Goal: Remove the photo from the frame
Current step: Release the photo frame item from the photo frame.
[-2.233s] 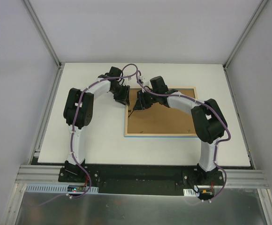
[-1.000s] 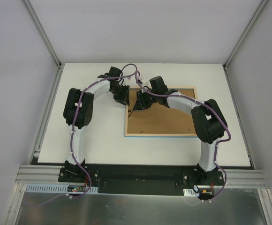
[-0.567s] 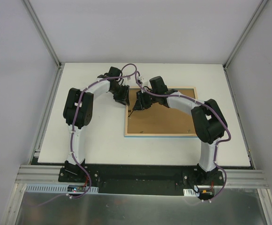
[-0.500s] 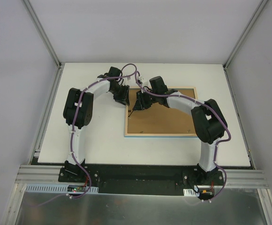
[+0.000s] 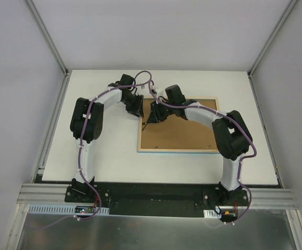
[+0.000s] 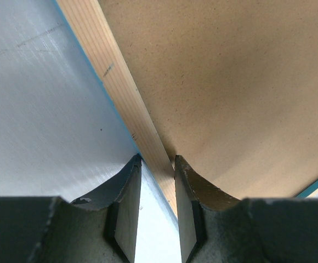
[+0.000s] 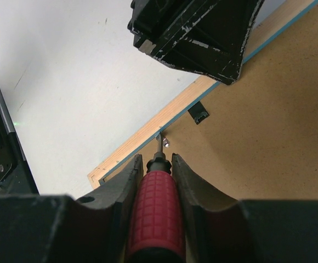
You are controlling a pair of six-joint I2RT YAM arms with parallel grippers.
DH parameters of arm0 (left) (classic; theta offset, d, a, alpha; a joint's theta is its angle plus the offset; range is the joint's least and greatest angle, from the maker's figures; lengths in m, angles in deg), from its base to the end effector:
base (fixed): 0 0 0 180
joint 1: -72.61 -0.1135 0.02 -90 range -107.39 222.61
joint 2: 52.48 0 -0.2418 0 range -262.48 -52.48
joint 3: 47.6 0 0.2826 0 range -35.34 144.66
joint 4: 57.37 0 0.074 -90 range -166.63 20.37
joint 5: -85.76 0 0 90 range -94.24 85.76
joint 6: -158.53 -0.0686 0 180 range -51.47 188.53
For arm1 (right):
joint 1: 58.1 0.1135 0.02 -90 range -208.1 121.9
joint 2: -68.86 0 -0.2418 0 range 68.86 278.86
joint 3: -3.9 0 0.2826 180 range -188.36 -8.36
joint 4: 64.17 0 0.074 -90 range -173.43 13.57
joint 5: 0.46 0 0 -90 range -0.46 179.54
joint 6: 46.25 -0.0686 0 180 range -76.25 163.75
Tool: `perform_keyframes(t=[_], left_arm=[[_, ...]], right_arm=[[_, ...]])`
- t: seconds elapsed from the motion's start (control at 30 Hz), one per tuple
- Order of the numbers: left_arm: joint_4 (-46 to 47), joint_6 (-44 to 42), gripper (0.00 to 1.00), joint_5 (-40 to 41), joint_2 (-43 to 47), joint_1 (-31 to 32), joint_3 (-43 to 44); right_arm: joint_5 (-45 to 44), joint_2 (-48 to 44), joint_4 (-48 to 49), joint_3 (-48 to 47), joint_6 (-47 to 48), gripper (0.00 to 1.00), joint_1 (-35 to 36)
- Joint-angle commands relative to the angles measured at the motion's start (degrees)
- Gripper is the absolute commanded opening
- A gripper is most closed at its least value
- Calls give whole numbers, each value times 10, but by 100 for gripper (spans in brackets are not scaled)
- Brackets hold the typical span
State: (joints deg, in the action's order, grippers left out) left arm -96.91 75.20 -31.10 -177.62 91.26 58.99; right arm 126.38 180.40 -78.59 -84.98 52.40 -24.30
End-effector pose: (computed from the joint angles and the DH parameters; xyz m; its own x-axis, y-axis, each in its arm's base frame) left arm 0.4625 -0.1888 0.1066 -0.8583 0.1803 -0.4805 0.4147 0.7952 -0.4423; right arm 0.3697 0.2970 0.1518 -0.3686 -0.3916 -0.8431 -0.9085 0.3440 0.2374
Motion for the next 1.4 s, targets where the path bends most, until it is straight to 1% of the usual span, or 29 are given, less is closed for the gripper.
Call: perform_keyframes(t=[0.0,0.23,0.3,0.57,0.7,0.87,1.37], left_arm=[[-8,-6,26,4,-12,-4,-12],[-7,-5,26,3,-12,-5,-13],[-8,-5,25,3,-12,-5,-13],[-7,-3,24,7,-12,-5,-13],[-7,-3,22,7,-17,-5,-13],[-7,-3,17,7,-19,-5,-12],[-8,-1,15,9,-22,-5,-12]], right_arm=[[48,-36,-29,-15,3,1,25],[-1,-55,-37,-18,4,1,23],[-4,-62,-36,-18,-1,1,20],[-5,-67,6,1,-63,1,-6],[-21,-62,10,8,-63,1,-8],[-30,-52,6,5,-62,1,-9],[-45,-29,2,3,-60,1,2]])
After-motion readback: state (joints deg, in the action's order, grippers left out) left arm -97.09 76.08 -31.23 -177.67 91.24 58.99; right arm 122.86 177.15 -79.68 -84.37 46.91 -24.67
